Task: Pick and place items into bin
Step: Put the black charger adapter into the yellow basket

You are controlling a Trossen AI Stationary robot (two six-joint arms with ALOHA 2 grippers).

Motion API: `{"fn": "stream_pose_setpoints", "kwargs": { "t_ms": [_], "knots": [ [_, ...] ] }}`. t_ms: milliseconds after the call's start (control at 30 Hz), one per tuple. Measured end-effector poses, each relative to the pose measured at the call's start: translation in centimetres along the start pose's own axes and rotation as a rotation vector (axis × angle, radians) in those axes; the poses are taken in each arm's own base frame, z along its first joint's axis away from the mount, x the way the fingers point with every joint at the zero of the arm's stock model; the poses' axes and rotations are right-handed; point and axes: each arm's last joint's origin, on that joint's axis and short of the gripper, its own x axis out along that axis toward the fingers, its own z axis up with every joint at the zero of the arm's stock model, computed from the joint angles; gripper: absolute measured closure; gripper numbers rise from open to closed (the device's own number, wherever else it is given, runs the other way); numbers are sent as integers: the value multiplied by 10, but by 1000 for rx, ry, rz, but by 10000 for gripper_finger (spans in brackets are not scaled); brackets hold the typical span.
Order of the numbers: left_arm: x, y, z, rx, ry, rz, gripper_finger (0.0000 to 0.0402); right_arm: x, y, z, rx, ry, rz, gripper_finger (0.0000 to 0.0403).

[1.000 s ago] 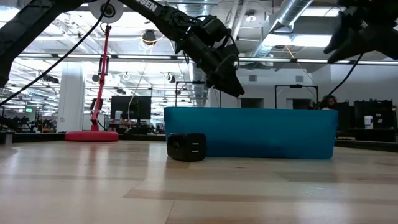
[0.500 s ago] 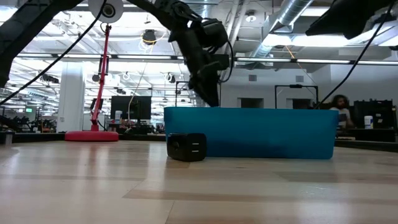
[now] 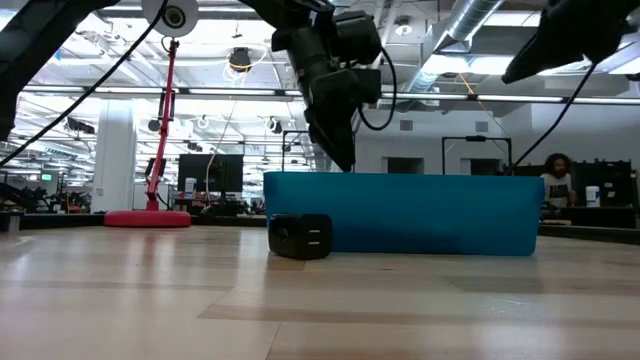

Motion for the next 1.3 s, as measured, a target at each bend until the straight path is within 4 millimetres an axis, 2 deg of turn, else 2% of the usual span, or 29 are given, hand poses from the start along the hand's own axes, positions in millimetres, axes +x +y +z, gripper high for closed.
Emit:
{"fn": "stream_pose_setpoints", "kwargs": {
  "t_ms": [233, 400, 567, 867, 1033, 1133, 1300],
  "knots": [
    [3, -28, -4, 65, 77, -35, 203, -1, 16, 13, -76, -58, 109, 238],
    [3, -51, -17, 172, 220, -77, 203, -1, 16, 13, -102, -51, 122, 237],
    [3, -76, -23, 248, 285, -114, 203, -1, 16, 13, -113, -52, 122, 238],
    [3, -132, -29, 468, 271, -380, 203, -1, 16, 13, -127, -54, 121, 238],
    [5, -157, -33, 548, 279, -279, 203, -1, 16, 13, -129, -55, 120, 237],
    [6, -166, -31, 588, 252, -214, 203, -1, 16, 13, -134, -55, 120, 238],
    [7, -175, -27, 641, 187, -201, 203, -1, 16, 13, -134, -55, 120, 238]
  ]
}}
